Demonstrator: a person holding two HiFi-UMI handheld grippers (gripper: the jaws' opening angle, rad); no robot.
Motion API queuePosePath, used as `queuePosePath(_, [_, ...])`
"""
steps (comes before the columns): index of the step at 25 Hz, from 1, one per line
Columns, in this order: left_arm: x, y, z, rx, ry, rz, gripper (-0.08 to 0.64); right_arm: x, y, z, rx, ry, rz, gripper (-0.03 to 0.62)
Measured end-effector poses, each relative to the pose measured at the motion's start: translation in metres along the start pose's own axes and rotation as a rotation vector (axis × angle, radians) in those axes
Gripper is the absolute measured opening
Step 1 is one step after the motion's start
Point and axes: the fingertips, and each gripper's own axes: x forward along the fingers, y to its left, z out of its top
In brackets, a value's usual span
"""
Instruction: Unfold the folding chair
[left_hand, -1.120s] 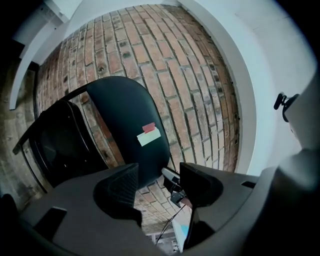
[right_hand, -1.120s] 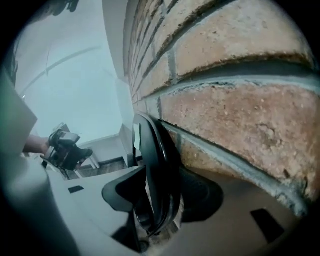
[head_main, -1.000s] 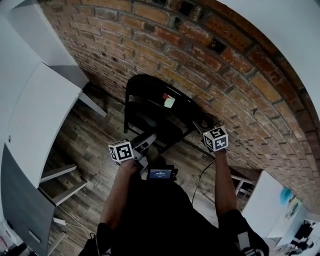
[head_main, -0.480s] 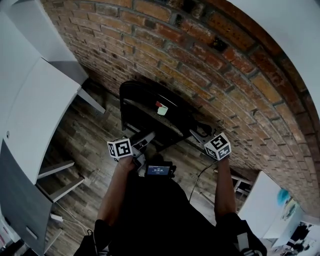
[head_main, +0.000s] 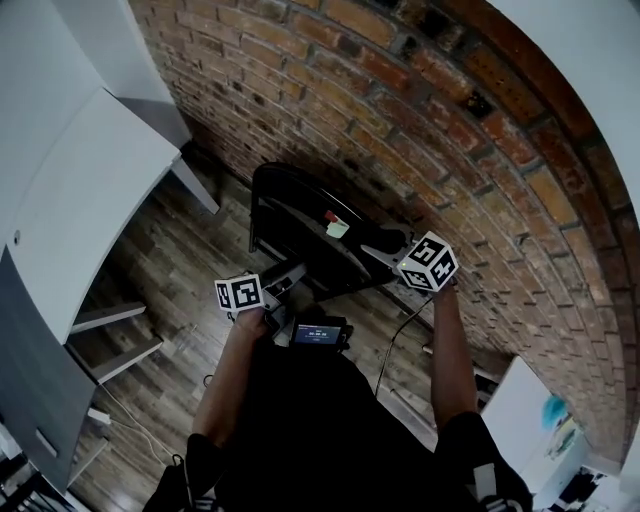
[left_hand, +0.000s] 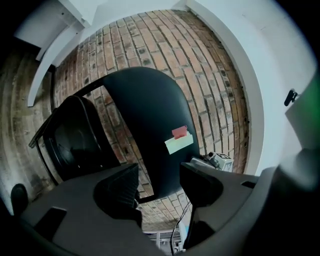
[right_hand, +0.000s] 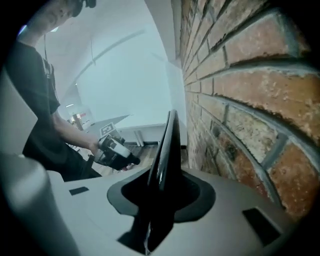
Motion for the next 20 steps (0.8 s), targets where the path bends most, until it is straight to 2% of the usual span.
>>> queuePosePath(3, [-0.003, 0.023, -0.011, -0.054, 0.001, 0.041, 0.256, 0.007, 0.015, 0.0, 0.038, 0.029, 0.059, 0.098])
queuePosePath(8, [0.011, 0.072, -0.039, -0.164, 0.02, 0.117, 0.276, 0.008, 0.025, 0.002, 0.135, -0.056, 0.044, 0.092])
queuePosePath(10, [0.02, 0.087, -0.049, -0.199, 0.021, 0.132, 0.285, 0.009, 0.026, 0.003, 0.14, -0.075, 0.026, 0.089])
queuePosePath(12, [0.03, 0.097, -0.053, -0.233, -0.006, 0.127, 0.285, 0.011, 0.027, 0.004, 0.127, -0.076, 0.013, 0.086])
queuePosePath(16, [0.053, 0.096, -0.058, -0.295, -0.08, 0.057, 0.284, 0.008, 0.031, 0.002, 0.116, -0.073, -0.006, 0.083])
queuePosePath(20, [0.067, 0.094, -0.065, -0.305, -0.074, 0.034, 0.282, 0.011, 0.04, 0.004, 0.113, -0.072, -0.005, 0.083])
